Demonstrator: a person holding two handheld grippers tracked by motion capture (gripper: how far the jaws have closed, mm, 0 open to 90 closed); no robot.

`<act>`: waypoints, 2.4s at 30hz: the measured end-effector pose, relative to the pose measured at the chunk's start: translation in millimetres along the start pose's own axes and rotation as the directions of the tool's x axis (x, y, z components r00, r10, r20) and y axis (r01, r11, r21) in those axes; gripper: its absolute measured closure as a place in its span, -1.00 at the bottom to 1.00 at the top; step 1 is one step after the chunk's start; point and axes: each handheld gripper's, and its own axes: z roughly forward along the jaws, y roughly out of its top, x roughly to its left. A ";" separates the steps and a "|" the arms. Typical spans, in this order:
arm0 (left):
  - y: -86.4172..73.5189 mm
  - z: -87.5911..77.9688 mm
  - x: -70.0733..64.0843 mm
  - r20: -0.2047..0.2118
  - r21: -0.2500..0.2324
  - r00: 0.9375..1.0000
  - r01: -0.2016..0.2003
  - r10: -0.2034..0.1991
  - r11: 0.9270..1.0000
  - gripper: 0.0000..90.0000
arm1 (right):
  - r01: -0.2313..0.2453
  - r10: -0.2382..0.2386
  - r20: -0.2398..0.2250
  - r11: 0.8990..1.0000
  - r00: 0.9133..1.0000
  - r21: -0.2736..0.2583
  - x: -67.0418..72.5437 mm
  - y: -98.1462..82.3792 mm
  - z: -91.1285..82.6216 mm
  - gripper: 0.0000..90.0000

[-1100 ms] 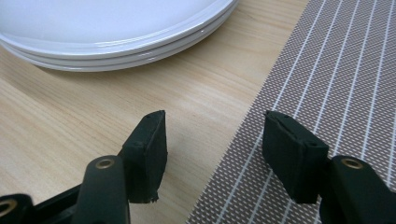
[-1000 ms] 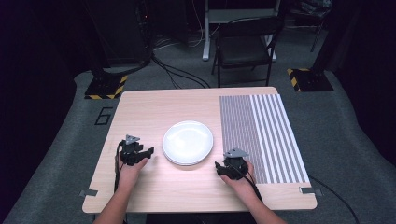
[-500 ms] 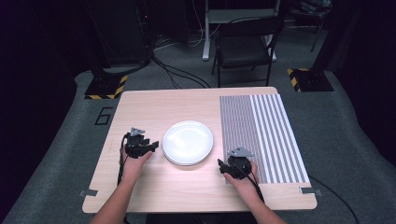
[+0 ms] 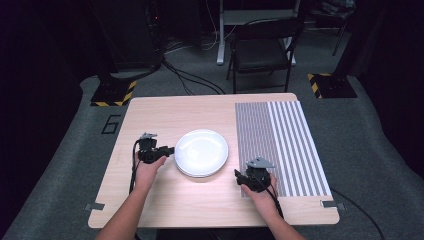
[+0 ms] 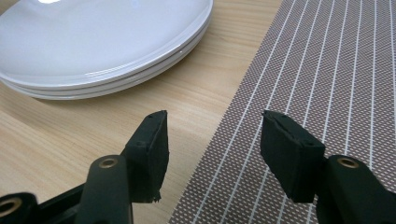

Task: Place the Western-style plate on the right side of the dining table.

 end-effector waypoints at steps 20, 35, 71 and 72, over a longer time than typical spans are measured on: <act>0.3 13.9 0.6 0.070 0.027 0.995 0.064 -0.066 0.998 0.45 | -0.062 0.063 -0.017 0.998 0.998 0.010 -2.2 21.3 11.7 0.04; -0.3 16.1 1.7 0.092 0.037 0.992 0.083 -0.086 0.996 0.44 | -0.100 0.100 -0.030 0.995 0.995 0.001 0.1 43.9 31.1 0.00; -4.2 19.0 -2.6 0.130 0.035 0.988 0.074 -0.078 0.997 0.34 | -0.175 0.178 -0.067 0.983 0.982 0.054 20.1 52.0 64.8 0.01; -4.3 19.4 -3.6 0.130 0.032 0.988 0.084 -0.088 0.996 0.34 | -0.172 0.175 -0.066 0.984 0.982 0.051 19.7 52.2 64.1 0.01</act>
